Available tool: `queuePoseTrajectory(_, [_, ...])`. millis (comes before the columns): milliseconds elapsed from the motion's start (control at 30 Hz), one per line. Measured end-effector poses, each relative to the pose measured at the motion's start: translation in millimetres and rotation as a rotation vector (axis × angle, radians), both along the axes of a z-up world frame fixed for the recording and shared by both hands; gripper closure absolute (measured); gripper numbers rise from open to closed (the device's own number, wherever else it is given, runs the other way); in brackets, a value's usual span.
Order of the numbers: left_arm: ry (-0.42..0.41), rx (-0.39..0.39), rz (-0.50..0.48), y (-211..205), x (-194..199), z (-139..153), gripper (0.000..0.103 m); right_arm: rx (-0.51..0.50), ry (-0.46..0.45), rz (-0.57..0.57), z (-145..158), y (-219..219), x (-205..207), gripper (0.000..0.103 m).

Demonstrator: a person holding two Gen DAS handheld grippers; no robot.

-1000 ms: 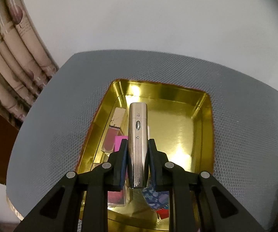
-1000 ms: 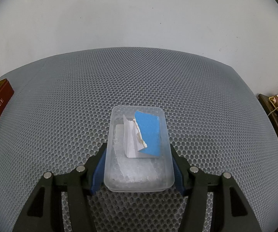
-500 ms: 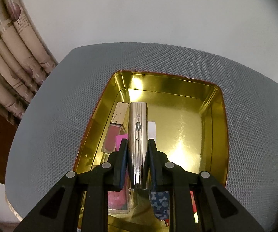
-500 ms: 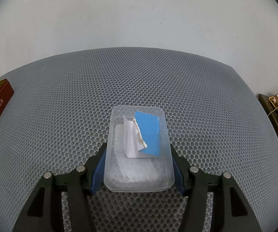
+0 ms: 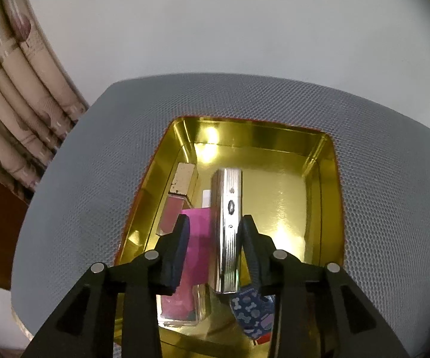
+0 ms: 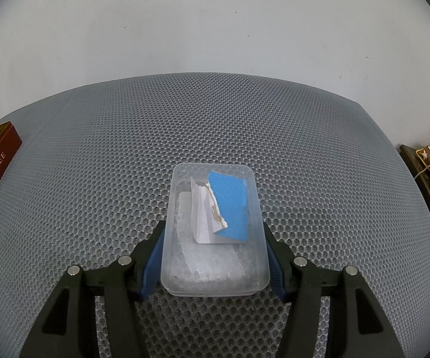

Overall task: Organize rigid objects
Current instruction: 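Carry the silver bar into the gold tin and open the left gripper, then carry the clear plastic box into the gold tin and open the right gripper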

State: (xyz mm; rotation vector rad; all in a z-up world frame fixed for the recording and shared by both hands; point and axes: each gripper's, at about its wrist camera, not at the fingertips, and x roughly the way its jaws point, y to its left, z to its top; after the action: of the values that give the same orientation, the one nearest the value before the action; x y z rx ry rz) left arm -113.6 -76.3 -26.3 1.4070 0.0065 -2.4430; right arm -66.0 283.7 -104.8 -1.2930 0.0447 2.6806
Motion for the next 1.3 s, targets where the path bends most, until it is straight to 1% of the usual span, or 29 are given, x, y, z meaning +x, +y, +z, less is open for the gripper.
queuePoseTrajectory(67, [0.007,-0.022,-0.023,5,5,6,0.065,0.001,0.0,0.0,0,-1,0,0.043])
queuePoseTrajectory(100, [0.01,-0.03,-0.032,7,8,10,0.06,0.0,0.0,0.0,0,-1,0,0.043])
queuePoseTrajectory(133, [0.017,-0.027,-0.039,8,11,14,0.057,-0.001,0.0,0.0,0,-1,0,0.043])
queuePoseTrajectory(200, [0.037,-0.016,-0.044,3,16,23,0.053,0.0,0.0,0.0,0,-1,0,0.043])
queuePoseTrajectory(333, [0.068,0.004,-0.047,-5,25,45,0.052,-0.001,0.0,0.0,0,-3,1,0.043])
queuePoseTrajectory(367, [0.079,-0.003,-0.045,-9,29,54,0.052,0.0,0.0,0.0,0,-4,0,0.043])
queuePoseTrajectory(433, [0.093,-0.021,-0.046,-15,35,67,0.047,-0.001,0.0,-0.001,0,-5,0,0.043])
queuePoseTrajectory(533, [0.131,-0.084,-0.051,-28,51,94,0.038,-0.001,0.0,0.0,1,-5,0,0.043])
queuePoseTrajectory(600, [0.156,-0.165,-0.047,-41,63,113,0.035,-0.001,0.0,-0.001,1,-4,0,0.043])
queuePoseTrajectory(633, [0.161,-0.205,-0.037,-47,69,120,0.031,-0.002,0.0,-0.001,1,-4,1,0.043])
queuePoseTrajectory(700, [0.174,-0.254,-0.022,-57,78,128,0.027,-0.003,0.0,-0.001,1,-4,1,0.044])
queuePoseTrajectory(733, [0.19,-0.285,-0.009,-64,85,132,0.022,-0.003,0.0,-0.001,1,-5,1,0.044])
queuePoseTrajectory(800, [0.199,-0.317,0.018,-72,93,132,0.015,-0.002,-0.005,-0.008,2,-6,-1,0.044])
queuePoseTrajectory(867, [0.199,-0.317,0.047,-79,101,122,0.013,-0.004,-0.016,-0.015,3,-7,-3,0.044])
queuePoseTrajectory(1000, [0.149,-0.26,0.086,-85,104,90,0.012,-0.006,-0.022,-0.006,8,-17,-3,0.044])
queuePoseTrajectory(1100, [0.124,-0.206,0.08,-75,105,66,0.012,0.006,-0.018,0.011,15,-28,-1,0.044])
queuePoseTrajectory(1233, [0.119,-0.167,0.073,-54,106,47,0.012,0.002,-0.005,0.045,30,-48,-1,0.044])
queuePoseTrajectory(1300, [0.113,-0.151,0.073,-49,102,42,0.012,0.002,0.004,0.067,38,-63,-3,0.044])
